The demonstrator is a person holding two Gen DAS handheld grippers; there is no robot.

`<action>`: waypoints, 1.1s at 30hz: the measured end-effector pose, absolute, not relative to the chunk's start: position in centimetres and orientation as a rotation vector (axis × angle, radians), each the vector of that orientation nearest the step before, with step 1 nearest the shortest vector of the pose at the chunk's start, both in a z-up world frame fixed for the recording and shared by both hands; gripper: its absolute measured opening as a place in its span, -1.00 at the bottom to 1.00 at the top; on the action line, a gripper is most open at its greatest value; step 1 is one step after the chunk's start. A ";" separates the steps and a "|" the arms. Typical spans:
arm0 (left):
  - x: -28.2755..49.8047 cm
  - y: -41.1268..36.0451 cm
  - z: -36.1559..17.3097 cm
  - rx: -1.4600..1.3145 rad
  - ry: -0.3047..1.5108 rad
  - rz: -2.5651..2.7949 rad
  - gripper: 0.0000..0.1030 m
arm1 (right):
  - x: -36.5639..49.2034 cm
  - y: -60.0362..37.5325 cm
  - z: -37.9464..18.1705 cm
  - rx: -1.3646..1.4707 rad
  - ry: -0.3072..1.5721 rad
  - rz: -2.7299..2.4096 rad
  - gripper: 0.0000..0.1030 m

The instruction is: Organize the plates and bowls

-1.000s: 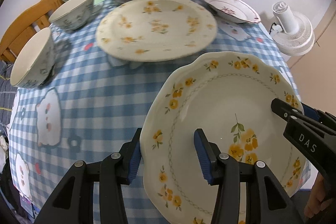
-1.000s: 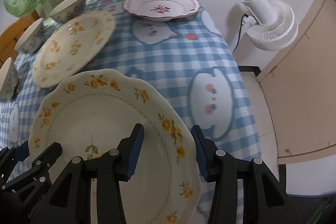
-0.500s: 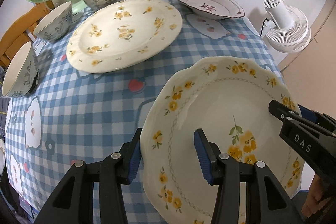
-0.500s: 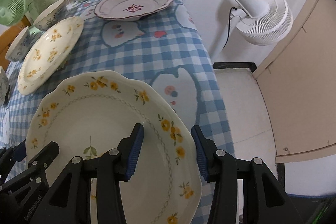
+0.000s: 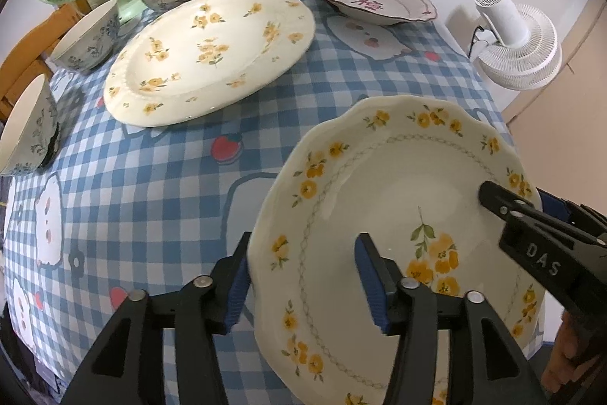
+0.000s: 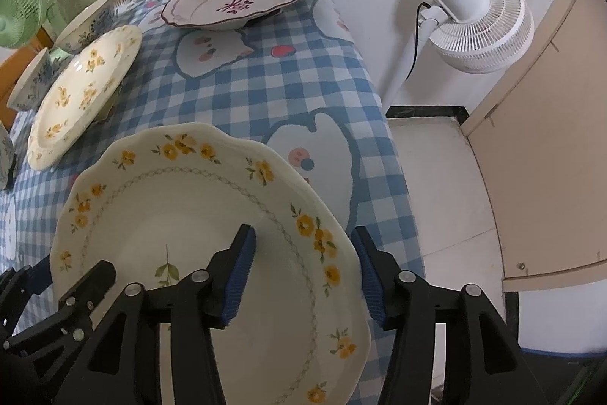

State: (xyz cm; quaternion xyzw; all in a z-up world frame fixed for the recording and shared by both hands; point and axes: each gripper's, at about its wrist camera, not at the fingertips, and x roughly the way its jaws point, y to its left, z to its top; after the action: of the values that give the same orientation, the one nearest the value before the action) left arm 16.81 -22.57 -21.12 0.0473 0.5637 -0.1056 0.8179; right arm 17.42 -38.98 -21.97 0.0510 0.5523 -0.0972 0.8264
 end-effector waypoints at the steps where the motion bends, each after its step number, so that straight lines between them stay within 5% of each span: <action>1: 16.8 -22.6 -21.1 0.105 1.201 -0.229 0.17 | 17.5 -38.8 -22.0 0.106 1.175 -0.196 0.25; 5: 16.8 -22.7 -20.9 0.102 1.195 -0.254 0.34 | 17.5 -38.1 -21.5 0.082 1.144 -0.187 0.62; 8: 16.5 -22.5 -20.0 0.106 1.155 -0.262 0.53 | 17.3 -37.3 -20.2 0.039 1.086 -0.181 0.72; 33: 13.3 -17.1 -9.6 0.099 0.921 -0.315 0.80 | 12.7 -30.0 -8.7 0.100 0.884 -0.153 0.74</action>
State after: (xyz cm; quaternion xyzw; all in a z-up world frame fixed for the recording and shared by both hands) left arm 13.34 -17.07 -9.55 0.0474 0.4424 -0.1515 0.8827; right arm 12.67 -29.98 -8.68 0.0483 0.4274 -0.0740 0.8998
